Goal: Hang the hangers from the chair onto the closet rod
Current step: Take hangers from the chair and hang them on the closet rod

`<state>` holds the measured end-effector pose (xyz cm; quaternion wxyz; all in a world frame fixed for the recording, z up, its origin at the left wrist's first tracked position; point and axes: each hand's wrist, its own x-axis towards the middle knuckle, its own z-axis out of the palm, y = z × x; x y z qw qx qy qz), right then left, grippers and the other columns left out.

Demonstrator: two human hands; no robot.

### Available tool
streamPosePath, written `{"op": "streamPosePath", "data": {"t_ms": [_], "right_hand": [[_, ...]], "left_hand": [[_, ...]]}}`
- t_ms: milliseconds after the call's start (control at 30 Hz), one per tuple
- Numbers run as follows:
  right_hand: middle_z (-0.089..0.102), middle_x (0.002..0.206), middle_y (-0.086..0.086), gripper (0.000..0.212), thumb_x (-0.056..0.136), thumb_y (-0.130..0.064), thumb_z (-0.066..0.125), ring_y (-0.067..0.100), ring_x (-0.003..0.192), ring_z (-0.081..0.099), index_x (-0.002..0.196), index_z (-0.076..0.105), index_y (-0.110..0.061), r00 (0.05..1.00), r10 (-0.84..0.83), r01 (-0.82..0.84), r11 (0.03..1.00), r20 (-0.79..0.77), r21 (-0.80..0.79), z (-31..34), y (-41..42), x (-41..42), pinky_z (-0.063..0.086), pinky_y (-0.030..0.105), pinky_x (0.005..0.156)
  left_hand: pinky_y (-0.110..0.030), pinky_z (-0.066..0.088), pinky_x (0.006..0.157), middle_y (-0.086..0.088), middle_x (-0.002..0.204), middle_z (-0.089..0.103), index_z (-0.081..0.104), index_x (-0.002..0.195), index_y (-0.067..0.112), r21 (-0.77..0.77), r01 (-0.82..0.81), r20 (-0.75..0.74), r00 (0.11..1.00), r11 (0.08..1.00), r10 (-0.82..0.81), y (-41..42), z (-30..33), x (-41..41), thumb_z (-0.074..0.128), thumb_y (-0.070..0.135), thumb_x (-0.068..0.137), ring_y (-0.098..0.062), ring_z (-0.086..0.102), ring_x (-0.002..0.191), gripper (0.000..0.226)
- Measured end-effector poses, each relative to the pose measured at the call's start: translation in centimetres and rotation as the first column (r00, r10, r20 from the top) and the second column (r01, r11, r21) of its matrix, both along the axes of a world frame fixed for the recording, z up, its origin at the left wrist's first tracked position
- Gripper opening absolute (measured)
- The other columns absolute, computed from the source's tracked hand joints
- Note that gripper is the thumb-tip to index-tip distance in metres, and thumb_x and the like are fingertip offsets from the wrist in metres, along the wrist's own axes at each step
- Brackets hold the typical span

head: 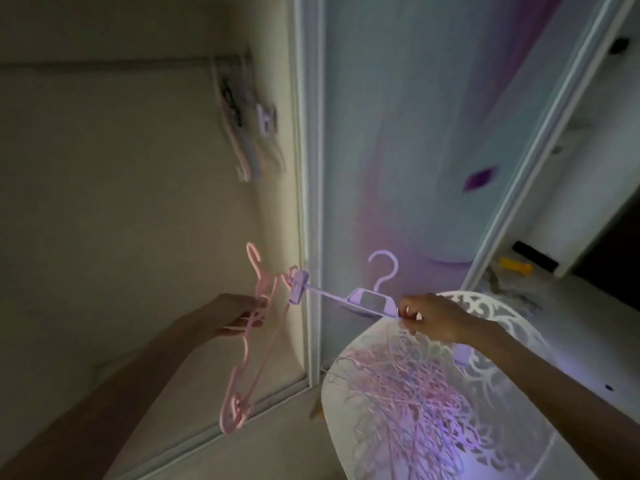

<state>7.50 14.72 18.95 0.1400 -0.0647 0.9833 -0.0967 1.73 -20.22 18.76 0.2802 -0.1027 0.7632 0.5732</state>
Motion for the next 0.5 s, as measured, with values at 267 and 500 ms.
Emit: {"op": "streamPosePath", "data": {"t_ms": [267,500], "right_hand": [[0.067,0.105,-0.001,0.012,0.093,-0.036,0.049,0.023,0.1,0.06,0.096,0.057,-0.028,0.989,0.092,-0.088,0.996,-0.113,0.032,5.7,-9.5,-4.2,0.044,0.029,0.082],[0.059,0.112,0.011,0.026,0.095,-0.038,0.046,0.031,0.105,0.059,0.11,0.058,-0.02,0.892,0.153,-0.089,0.982,-0.425,0.166,12.3,-18.9,-9.4,0.044,0.033,0.083]], "left_hand": [[-0.021,0.048,0.058,-0.005,0.064,0.061,0.063,0.071,0.007,0.043,-0.262,-0.119,0.957,0.964,0.266,-6.1,4.6,1.6,0.064,0.014,0.086,-0.014,0.055,0.055,0.017],[-0.025,0.048,0.065,-0.006,0.078,0.059,0.06,0.074,0.007,0.219,-0.48,-0.192,0.832,0.849,0.52,-12.8,9.1,-2.9,0.066,0.012,0.084,-0.014,0.055,0.067,0.013]]}}
